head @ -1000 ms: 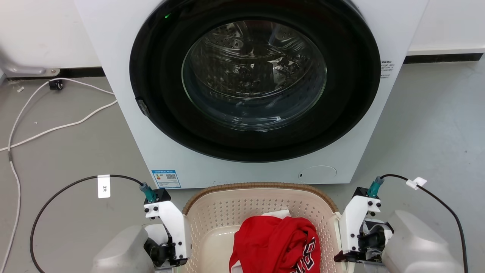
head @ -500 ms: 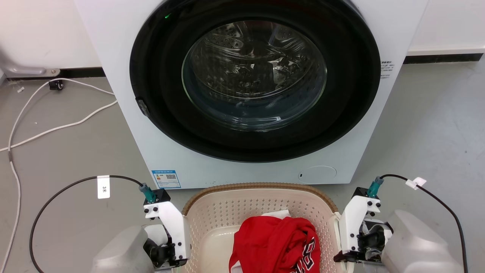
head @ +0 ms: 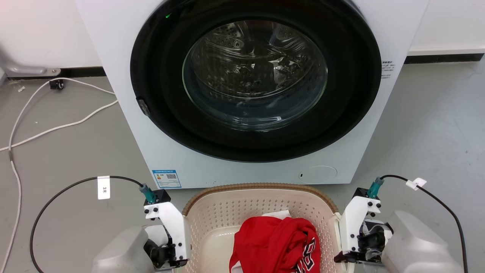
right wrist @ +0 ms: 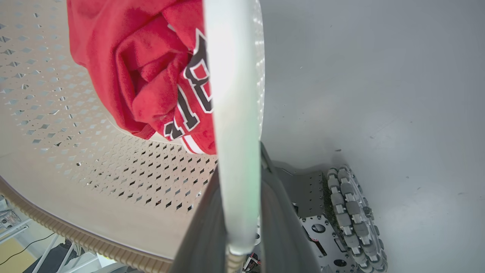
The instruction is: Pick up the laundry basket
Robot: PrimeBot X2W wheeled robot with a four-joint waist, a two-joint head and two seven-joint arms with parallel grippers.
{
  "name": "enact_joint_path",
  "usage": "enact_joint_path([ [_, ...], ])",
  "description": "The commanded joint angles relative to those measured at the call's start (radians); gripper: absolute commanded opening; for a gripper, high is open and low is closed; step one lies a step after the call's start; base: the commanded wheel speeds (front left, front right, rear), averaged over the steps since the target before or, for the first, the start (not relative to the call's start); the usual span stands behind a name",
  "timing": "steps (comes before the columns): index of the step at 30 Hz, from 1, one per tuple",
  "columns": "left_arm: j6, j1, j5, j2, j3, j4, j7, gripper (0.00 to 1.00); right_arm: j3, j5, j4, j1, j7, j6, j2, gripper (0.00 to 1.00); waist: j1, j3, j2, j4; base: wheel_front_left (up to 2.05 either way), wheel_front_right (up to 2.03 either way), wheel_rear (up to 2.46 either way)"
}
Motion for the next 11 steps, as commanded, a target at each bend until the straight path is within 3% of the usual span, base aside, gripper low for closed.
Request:
enact_joint_path([
  [1, -0.01, -0.014, -0.01, -0.017, -0.002, -0.009, -0.006, 0.0, -0.008, 0.005, -0.007, 0.008, 0.002, 0.005, 0.021, 0.0, 0.0, 0.0, 0.0, 0.001, 0.0, 0.0, 0.0],
  [11, -0.01, -0.014, -0.022, -0.016, -0.013, -0.008, -0.009, 0.0, -0.023, -0.012, -0.007, 0.01, 0.004, 0.005, 0.021, 0.0, 0.0, 0.0, 0.0, 0.002, 0.0, 0.0, 0.0],
])
